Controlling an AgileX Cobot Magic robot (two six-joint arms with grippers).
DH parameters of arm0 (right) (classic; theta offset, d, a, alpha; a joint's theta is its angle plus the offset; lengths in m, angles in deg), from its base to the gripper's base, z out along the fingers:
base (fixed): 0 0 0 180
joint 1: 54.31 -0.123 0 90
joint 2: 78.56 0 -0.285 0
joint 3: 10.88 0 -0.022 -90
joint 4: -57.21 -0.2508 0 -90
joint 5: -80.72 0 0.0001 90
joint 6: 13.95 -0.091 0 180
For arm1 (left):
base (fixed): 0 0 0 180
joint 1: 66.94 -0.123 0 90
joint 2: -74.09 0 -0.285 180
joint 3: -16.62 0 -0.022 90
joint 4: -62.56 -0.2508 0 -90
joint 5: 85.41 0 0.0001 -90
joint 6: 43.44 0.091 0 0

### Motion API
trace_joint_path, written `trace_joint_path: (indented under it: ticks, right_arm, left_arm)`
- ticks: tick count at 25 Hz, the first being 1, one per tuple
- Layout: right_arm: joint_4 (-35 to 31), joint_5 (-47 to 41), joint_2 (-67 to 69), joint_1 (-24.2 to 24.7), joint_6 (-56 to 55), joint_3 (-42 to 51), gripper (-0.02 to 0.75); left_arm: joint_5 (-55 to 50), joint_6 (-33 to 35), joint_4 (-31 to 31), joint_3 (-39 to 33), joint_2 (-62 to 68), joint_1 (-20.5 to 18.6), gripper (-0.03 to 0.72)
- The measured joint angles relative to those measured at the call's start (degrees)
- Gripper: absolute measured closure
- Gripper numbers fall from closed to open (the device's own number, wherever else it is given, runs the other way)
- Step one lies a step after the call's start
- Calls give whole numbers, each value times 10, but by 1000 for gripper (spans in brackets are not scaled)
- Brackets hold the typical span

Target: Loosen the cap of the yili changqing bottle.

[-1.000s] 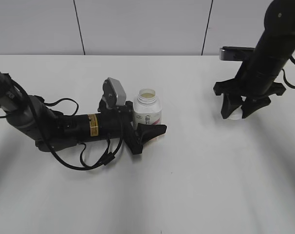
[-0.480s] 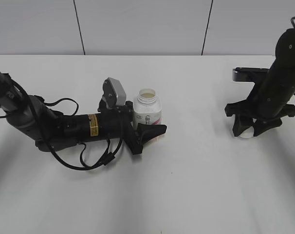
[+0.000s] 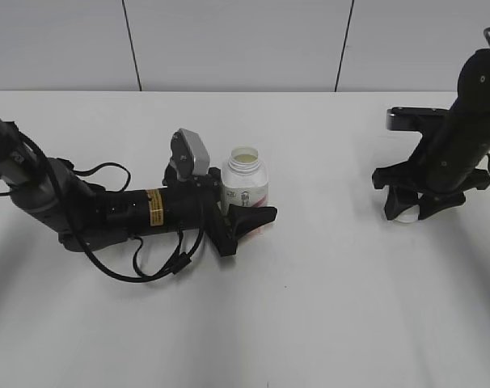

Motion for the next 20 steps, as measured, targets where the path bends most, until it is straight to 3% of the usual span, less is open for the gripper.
trace_joint_path:
  ticks: [3,6,8,20]
  right_arm:
    - [0,4,0,0,0,0,321]
    - [0,8,0,0,-2,0,196]
    - [0,8,0,0,-2,0,163]
    - [1,7,-4,0,-5,-1,183]
  left_arm:
    - [0,0,0,0,0,0,247]
    - [0,0,0,0,0,0,247]
    - [0,0,0,0,0,0,247]
    - [0,0,0,0,0,0,247]
